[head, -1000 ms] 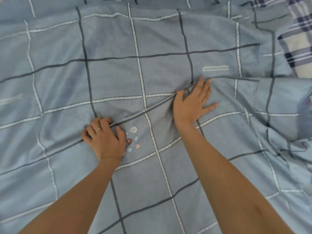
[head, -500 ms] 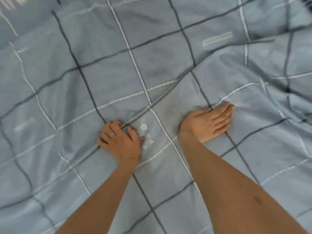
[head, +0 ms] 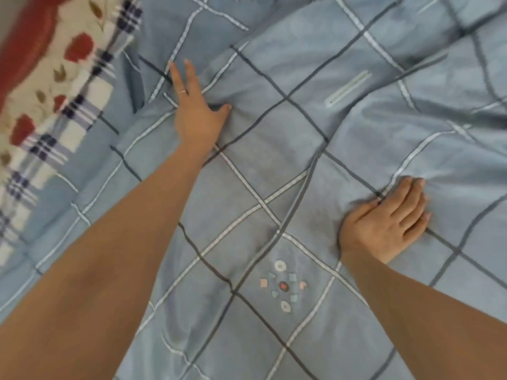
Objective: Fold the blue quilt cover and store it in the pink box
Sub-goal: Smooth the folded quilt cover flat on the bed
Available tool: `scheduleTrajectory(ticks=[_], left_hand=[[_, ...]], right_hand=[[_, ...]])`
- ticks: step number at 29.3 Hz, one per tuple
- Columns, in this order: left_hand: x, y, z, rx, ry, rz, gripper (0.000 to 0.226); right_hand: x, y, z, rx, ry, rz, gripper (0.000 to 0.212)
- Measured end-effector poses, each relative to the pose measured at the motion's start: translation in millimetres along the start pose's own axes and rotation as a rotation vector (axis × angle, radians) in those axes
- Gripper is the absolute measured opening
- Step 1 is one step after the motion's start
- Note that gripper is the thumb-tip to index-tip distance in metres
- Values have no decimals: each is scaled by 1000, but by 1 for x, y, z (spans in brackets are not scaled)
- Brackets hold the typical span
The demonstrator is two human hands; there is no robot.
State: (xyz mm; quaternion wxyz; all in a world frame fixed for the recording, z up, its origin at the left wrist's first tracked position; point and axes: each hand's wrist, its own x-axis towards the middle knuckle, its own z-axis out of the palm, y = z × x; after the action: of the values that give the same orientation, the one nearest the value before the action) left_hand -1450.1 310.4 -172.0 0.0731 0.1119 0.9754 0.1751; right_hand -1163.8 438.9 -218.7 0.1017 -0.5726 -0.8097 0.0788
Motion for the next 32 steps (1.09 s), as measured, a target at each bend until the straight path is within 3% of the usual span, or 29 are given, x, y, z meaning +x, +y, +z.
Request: scheduleTrajectory(ticks=[4, 8, 12, 17, 20, 22, 24, 27, 30, 32], left_hand=[[30, 6, -12, -128, -195, -107, 118], [11, 15, -13, -9, -153, -20, 84], [-10, 31, -14, 48, -111, 75, 67], [-25, 45, -2, -52, -365, 135, 81], [-50, 68, 8, -293, -405, 116, 86], [-69, 82, 17, -333, -408, 108, 89], [-76, 86, 25, -244, -338, 114, 72], [-57, 83, 14, -102, -75, 169, 19], [-16, 73, -8, -195, 242, 43, 19], [9, 62, -17, -282, 319, -47, 17]], right_hand=[[3, -6, 0, 9, -10, 5, 59], [1, -4, -1, -5, 22, -2, 57], [4, -7, -2, -8, 44, 10, 55], [3, -12, -1, -5, 49, 14, 56], [9, -14, -3, -6, 34, 14, 57], [9, -13, -1, -26, 38, 12, 57], [6, -8, -1, -41, 35, 6, 57], [3, -8, -1, -47, 22, 5, 57], [5, -5, -2, -41, 7, 3, 57], [4, 0, -3, -38, -20, 9, 58]])
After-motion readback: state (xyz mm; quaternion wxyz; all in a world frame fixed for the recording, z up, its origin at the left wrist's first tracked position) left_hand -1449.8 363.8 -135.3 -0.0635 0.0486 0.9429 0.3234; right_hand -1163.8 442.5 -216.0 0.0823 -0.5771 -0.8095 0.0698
